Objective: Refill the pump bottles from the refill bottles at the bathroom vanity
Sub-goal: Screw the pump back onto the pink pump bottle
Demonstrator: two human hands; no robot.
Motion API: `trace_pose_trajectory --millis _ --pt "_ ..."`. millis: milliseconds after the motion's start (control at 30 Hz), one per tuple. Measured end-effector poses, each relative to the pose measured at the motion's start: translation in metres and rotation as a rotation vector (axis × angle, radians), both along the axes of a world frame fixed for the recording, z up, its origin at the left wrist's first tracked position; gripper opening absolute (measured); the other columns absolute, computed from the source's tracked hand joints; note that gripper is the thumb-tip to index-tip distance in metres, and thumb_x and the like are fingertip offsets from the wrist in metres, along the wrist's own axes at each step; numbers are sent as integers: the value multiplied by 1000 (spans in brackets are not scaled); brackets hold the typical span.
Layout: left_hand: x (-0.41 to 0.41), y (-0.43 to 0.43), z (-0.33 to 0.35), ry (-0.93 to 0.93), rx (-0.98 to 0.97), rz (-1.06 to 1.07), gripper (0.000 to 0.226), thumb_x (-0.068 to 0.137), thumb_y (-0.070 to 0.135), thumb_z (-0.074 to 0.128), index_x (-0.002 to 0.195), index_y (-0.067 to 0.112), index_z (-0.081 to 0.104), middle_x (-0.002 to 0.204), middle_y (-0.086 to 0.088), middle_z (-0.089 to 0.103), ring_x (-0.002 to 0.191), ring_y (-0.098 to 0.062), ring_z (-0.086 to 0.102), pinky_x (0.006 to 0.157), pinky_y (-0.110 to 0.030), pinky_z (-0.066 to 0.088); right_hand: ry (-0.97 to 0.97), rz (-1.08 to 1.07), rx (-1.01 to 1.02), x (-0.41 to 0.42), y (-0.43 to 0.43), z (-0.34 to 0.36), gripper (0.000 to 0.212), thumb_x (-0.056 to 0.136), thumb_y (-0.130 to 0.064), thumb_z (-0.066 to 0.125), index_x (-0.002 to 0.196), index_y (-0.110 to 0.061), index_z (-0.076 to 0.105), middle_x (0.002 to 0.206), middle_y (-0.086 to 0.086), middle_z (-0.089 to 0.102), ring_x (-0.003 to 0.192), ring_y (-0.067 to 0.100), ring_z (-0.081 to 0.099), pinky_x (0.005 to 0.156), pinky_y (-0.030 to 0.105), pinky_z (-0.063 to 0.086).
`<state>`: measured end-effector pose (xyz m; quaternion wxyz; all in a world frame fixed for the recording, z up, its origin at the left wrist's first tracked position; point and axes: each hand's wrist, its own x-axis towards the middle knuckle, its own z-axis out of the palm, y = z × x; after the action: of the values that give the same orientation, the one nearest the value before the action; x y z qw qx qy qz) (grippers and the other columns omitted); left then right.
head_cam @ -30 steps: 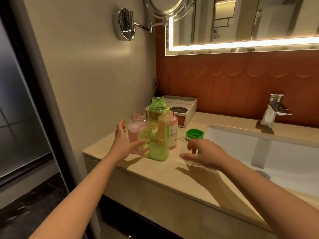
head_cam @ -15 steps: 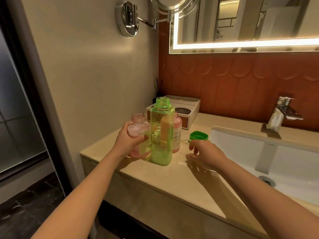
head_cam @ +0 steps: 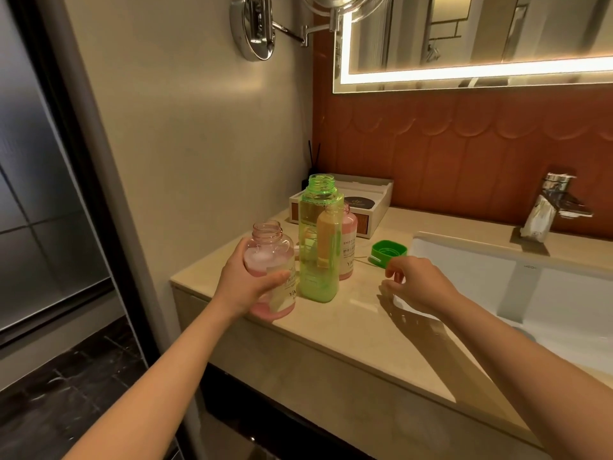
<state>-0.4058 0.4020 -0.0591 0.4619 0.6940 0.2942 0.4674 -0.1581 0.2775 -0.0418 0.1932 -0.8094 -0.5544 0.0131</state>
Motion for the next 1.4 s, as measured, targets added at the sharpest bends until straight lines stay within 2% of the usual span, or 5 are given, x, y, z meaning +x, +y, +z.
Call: trace_pose_trajectory --millis 900,1100,1200,1300,1400 --pt "6 17 -8 -47 -18 3 71 37 38 82 103 32 55 99 4 69 93 -15 67 81 -35 53 125 136 -101 20 113 50 16 90 -21 57 83 -10 67 74 0 59 65 11 50 55 19 37" --pt "7 44 -9 -105 -125 -74 69 40 26 86 103 36 59 107 -8 67 99 -32 65 79 -57 53 300 165 -183 26 162 41 8 89 -15 57 90 -9 62 93 7 66 90 23 62 83 37 52" --pt "9 56 -8 -101 -142 -96 70 41 24 86 105 35 59 109 -9 66 101 -34 64 79 -63 51 475 184 -175 17 175 44 21 95 -3 45 79 -8 58 70 2 63 66 8 57 60 11 48" --pt "10 62 -8 -85 -116 -89 74 41 26 85 110 30 56 108 -7 67 100 -30 65 84 -57 52 417 229 -202 17 185 39 28 98 0 33 115 6 54 108 20 58 92 19 53 80 17 44" --pt "10 67 -10 -72 -99 -76 74 41 29 84 110 31 56 108 -6 67 100 -28 65 85 -53 53 473 232 -18 8 193 38 58 99 1 22 61 -1 65 57 16 60 66 14 64 57 17 47"
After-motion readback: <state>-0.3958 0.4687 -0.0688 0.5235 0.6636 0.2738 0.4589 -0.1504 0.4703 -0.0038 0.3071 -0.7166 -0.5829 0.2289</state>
